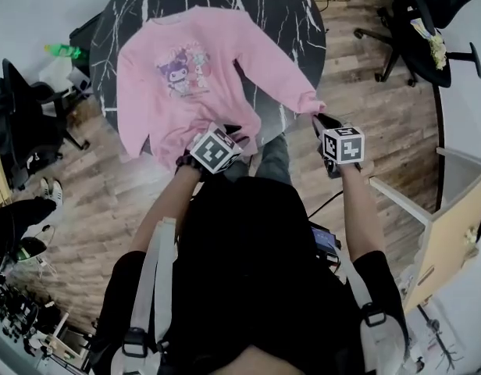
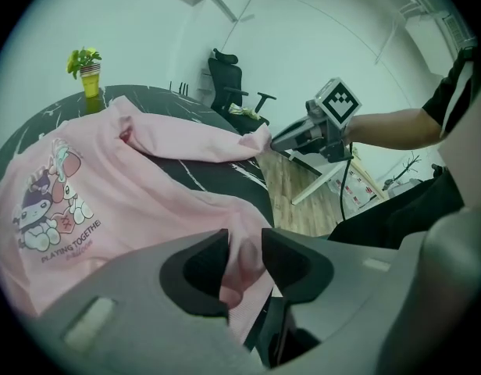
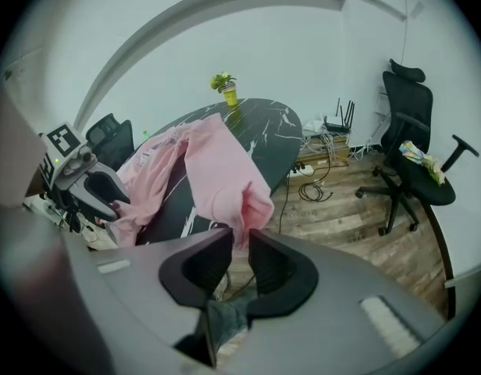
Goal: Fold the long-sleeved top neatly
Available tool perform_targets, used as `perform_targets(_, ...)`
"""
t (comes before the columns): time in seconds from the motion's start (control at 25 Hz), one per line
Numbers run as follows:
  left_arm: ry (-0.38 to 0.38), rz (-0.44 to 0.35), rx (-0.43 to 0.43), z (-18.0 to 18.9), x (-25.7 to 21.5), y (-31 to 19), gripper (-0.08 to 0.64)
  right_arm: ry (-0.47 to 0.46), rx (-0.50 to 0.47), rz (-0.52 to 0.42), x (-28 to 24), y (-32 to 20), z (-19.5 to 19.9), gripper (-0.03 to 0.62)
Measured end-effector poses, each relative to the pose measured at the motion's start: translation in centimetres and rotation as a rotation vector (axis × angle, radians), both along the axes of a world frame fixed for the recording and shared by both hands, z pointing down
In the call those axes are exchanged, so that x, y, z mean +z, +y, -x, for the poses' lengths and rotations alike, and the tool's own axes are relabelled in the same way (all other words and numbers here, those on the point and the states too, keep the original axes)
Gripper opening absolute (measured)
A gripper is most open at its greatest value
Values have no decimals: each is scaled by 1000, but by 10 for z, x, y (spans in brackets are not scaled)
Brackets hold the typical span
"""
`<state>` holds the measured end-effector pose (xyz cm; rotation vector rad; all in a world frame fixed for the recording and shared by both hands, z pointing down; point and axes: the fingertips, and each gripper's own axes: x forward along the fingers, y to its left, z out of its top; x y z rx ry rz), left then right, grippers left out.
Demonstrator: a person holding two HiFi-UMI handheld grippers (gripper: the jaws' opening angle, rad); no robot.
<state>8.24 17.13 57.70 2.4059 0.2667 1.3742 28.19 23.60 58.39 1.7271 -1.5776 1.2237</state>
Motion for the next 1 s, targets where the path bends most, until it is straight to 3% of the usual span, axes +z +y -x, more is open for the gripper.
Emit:
perform_targets(0.12,9,-13,22,2,-3,3,144,-14,12,4,1,13,11,126)
perform_targets(0.4,20,-39,33,11,-8,8,146,1,38,-43,-12,15,18,140)
perform_targets(0.68,64,-54,-95,41,-18,-15,146,-52,-145,-63,-13,-25,85,140)
perform_targets(1.0,46,-87,-275,100,-14,-40,146,-104,-368,-42,-8,-43,167,141)
